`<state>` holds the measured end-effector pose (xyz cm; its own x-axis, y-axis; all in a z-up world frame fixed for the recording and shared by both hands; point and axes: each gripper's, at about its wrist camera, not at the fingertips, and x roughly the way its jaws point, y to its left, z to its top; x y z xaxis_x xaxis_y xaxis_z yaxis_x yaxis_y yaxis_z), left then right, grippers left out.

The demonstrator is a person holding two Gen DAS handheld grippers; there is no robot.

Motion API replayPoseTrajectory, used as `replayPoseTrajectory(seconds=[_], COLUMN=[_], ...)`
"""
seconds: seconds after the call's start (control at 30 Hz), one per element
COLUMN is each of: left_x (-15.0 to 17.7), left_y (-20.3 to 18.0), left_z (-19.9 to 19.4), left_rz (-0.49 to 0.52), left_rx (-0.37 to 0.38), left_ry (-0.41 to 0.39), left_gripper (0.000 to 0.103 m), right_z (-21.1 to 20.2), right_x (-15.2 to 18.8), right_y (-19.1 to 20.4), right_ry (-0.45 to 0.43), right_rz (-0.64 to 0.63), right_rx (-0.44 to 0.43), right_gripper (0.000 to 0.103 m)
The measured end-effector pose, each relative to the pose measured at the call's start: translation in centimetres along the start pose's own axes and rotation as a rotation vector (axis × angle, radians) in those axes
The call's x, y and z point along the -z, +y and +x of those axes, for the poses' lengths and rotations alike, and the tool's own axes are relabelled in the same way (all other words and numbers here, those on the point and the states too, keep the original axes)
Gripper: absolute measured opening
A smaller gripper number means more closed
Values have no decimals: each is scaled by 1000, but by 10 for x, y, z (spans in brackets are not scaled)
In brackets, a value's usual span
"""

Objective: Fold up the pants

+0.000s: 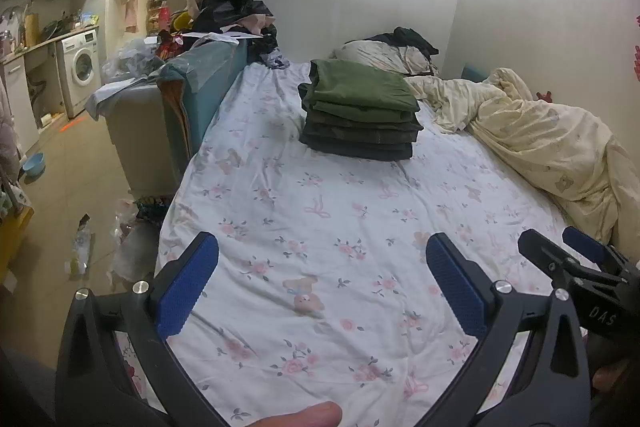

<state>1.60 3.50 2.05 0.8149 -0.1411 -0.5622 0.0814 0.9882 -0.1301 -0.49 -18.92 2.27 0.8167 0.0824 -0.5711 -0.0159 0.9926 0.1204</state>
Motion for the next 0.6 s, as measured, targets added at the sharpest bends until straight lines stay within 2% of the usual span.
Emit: replayPoseTrajectory(seconds=[0.6], left_x=[-2], left_y=[5], left_z=[0], left_rz=[-7], left_rx=[-3], left_ry=[10], left_gripper=[102], right_z=[3], right_x=[3], right_y=[2], right_ry=[-2], right_rz=[-5], right_rx=[0], right_gripper=[103])
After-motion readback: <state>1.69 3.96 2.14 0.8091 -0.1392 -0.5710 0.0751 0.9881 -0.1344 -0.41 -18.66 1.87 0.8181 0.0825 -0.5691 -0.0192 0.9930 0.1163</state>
